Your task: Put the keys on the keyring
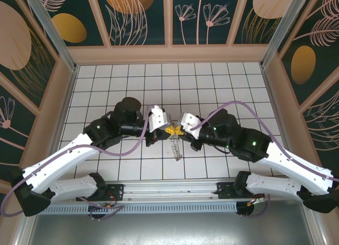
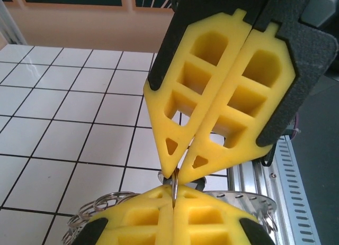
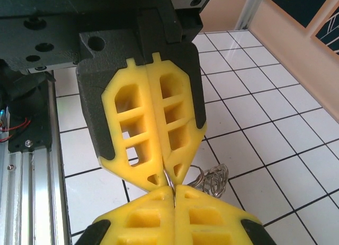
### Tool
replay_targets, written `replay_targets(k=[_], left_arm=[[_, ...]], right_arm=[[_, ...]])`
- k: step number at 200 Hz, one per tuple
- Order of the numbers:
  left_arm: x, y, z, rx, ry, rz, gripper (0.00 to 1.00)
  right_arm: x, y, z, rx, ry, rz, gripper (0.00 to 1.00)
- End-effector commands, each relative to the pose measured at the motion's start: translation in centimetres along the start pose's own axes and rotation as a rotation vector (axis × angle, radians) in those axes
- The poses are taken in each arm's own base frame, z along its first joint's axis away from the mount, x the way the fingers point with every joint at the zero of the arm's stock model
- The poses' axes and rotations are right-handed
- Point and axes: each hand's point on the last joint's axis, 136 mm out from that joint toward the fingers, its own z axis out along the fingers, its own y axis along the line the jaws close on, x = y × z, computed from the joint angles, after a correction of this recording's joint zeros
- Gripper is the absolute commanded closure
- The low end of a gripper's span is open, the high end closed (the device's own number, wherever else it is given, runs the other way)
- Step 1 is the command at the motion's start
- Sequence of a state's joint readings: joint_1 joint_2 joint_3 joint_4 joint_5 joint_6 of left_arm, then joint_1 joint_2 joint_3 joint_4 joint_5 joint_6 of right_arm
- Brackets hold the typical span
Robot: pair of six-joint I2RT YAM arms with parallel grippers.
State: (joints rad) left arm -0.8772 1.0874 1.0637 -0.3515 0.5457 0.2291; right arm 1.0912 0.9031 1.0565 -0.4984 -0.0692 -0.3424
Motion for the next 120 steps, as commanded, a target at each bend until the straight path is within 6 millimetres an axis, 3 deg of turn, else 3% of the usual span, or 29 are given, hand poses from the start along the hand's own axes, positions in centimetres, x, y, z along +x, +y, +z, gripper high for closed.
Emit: replay_targets(k=[1,27,40,74,120], left_arm=[[-4.2,-1.2,-1.6,0.024,-0.194,0.072,1.0],[-6.4,-1.6,-3.2,0.002,-0.316,0.102,1.0],[-6.0,-1.9,-3.2,0.01,-0.347,0.098,1.0],[-7.0,-2.7,-3.6,0.055,-0.4,0.121,1.0],[-8.7,-4.0,-4.6,0.116,-0.478,0.155,1.0]], right_arm=[[-2.5,0.6,-1.7,-0.027,-0.112,-0.018,1.0],[-2.4,1.1,-2.2,-0.047,-0.133,0.007,1.0],[-2.0,1.3,-1.9,-0.058,-0.128,0.018,1.0],[-2.0,1.4,-1.9,-0.064,-0.148,0.03,0.87],[-2.4,1.2,-3.1,-0.043,-0.205,0.038,0.86]])
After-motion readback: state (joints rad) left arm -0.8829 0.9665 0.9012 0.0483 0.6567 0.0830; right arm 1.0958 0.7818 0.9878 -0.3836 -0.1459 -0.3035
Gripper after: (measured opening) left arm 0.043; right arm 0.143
